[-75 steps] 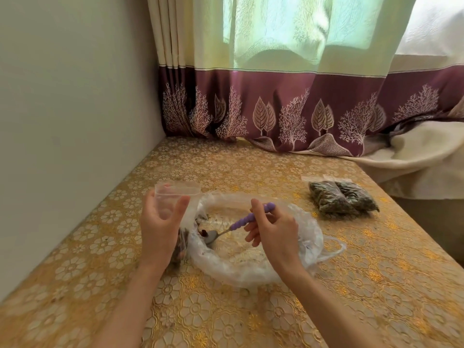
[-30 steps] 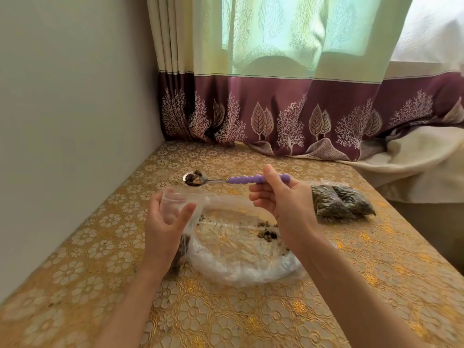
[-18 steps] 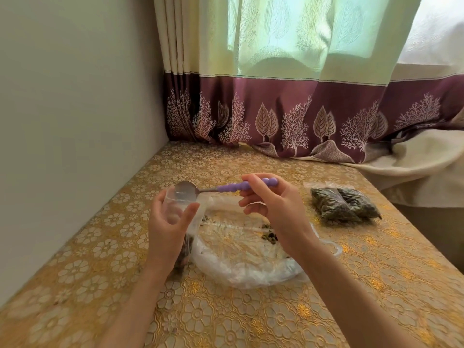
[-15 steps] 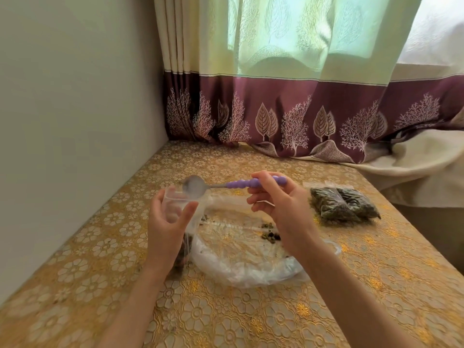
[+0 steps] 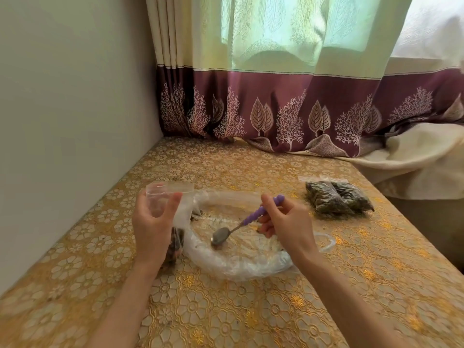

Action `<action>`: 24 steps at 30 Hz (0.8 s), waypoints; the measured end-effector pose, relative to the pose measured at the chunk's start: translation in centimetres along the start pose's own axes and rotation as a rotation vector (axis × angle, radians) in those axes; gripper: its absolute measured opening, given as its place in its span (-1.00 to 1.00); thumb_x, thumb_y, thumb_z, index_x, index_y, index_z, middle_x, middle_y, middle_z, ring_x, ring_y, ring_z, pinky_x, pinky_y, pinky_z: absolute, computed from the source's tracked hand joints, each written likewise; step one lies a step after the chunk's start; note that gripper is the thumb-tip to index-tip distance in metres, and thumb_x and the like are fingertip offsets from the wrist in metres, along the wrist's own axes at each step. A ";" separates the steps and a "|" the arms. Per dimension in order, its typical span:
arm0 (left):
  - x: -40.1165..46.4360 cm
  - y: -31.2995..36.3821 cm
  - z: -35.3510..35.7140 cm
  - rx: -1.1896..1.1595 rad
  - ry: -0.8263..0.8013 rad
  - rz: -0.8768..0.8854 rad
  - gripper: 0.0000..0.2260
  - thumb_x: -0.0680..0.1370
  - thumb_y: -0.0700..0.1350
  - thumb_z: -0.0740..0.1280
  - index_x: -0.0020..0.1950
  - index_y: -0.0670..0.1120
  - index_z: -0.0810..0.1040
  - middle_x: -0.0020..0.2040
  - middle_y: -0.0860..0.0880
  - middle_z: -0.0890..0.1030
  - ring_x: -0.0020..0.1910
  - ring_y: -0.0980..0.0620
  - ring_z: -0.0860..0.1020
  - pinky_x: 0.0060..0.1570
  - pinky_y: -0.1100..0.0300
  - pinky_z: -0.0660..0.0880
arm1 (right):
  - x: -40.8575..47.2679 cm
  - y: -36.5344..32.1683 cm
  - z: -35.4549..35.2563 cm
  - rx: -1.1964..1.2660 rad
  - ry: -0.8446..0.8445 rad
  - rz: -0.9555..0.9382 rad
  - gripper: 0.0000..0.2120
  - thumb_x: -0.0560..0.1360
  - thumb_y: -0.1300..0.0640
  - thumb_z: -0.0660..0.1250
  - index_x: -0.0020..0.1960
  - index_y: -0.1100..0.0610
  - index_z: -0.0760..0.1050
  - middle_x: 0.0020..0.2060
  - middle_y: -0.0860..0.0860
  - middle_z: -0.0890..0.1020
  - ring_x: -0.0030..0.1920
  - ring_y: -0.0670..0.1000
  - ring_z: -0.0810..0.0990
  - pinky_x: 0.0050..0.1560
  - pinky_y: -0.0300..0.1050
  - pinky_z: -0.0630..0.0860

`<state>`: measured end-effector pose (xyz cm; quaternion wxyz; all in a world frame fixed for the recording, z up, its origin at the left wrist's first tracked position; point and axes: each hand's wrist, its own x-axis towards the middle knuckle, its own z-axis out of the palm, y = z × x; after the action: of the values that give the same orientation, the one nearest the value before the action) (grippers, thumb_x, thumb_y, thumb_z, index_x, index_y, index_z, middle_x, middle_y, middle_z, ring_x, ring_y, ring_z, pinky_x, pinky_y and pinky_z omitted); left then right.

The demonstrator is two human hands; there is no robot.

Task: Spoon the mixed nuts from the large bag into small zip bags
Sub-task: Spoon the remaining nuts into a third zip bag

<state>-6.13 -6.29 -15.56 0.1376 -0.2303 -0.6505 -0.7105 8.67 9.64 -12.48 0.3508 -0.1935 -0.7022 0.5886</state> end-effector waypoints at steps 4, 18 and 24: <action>0.1 -0.2 0.0 -0.011 -0.021 0.010 -0.70 0.39 0.10 0.40 0.08 0.12 0.46 -0.07 0.09 0.61 -0.13 0.30 0.59 -0.19 0.44 0.50 | -0.2 0.5 1.2 0.011 -0.031 0.000 -0.65 0.57 0.11 0.28 -0.22 0.40 0.51 -0.42 0.12 0.67 -0.51 0.04 0.55 -0.53 -0.20 0.47; 0.0 -0.2 0.2 -0.050 -0.052 0.024 -0.63 0.40 0.07 0.39 0.15 -0.01 0.46 -0.13 0.27 0.63 -0.17 0.28 0.60 -0.22 0.41 0.51 | 1.8 2.5 6.8 0.159 0.098 0.139 -0.67 0.57 0.13 0.28 -0.19 0.39 0.56 -0.41 0.08 0.68 -0.44 0.02 0.62 -0.36 -0.12 0.62; 0.0 -0.2 0.1 -0.053 -0.048 0.003 -0.72 0.39 0.08 0.39 0.07 0.13 0.46 -0.14 0.26 0.64 -0.15 0.27 0.60 -0.14 0.33 0.55 | 2.2 3.2 7.2 0.305 0.074 0.316 -0.73 0.57 0.20 0.27 -0.17 0.36 0.60 -0.29 0.15 0.70 -0.34 0.01 0.65 -0.31 -0.23 0.60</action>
<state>-6.19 -6.13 -15.70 0.1169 -0.2515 -0.6343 -0.7217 1.57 6.94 -15.45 0.3047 -0.2674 -0.5528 0.7281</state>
